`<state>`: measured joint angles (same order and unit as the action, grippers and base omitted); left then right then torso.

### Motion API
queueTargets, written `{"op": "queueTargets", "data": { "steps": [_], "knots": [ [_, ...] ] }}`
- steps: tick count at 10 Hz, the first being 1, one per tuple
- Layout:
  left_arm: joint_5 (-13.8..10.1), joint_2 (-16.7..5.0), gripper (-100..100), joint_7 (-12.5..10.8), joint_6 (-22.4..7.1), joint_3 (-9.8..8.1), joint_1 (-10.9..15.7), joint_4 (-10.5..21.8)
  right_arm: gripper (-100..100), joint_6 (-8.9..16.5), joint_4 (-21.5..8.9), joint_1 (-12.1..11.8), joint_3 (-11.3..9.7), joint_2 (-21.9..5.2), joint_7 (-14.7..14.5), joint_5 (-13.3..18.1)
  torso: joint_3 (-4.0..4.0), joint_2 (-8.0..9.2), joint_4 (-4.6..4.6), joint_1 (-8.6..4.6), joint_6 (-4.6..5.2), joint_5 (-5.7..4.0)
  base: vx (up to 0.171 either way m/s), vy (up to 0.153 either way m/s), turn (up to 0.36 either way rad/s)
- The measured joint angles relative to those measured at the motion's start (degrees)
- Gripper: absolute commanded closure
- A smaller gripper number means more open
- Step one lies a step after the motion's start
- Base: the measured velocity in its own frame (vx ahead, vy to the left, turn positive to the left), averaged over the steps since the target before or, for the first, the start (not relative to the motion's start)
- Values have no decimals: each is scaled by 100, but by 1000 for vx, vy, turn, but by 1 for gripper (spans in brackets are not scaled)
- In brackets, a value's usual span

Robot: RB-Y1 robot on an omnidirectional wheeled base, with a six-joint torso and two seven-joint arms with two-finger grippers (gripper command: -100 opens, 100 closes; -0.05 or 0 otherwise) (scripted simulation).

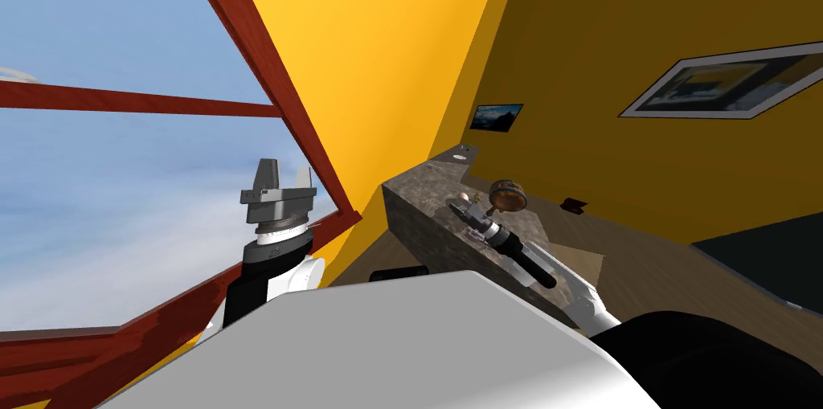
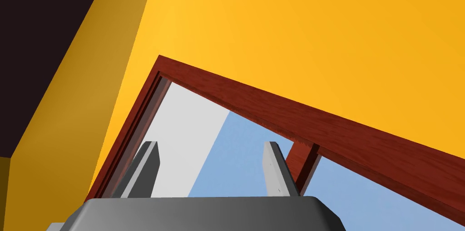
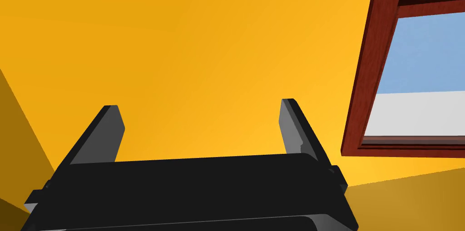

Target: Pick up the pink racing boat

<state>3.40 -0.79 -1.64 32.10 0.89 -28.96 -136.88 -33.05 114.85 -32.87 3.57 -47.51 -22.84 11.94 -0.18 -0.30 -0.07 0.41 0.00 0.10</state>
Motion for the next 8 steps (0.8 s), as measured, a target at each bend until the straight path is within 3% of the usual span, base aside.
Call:
{"op": "queueTargets", "data": {
  "steps": [8],
  "knots": [
    [0, 0, 0, 0, 0, 0, 0, 0, -100, -16, -573, -136, 78, -1347, -363, 407, 7, 13, 3, -14, 1, -3, 66, 76, 20]
  ]
}}
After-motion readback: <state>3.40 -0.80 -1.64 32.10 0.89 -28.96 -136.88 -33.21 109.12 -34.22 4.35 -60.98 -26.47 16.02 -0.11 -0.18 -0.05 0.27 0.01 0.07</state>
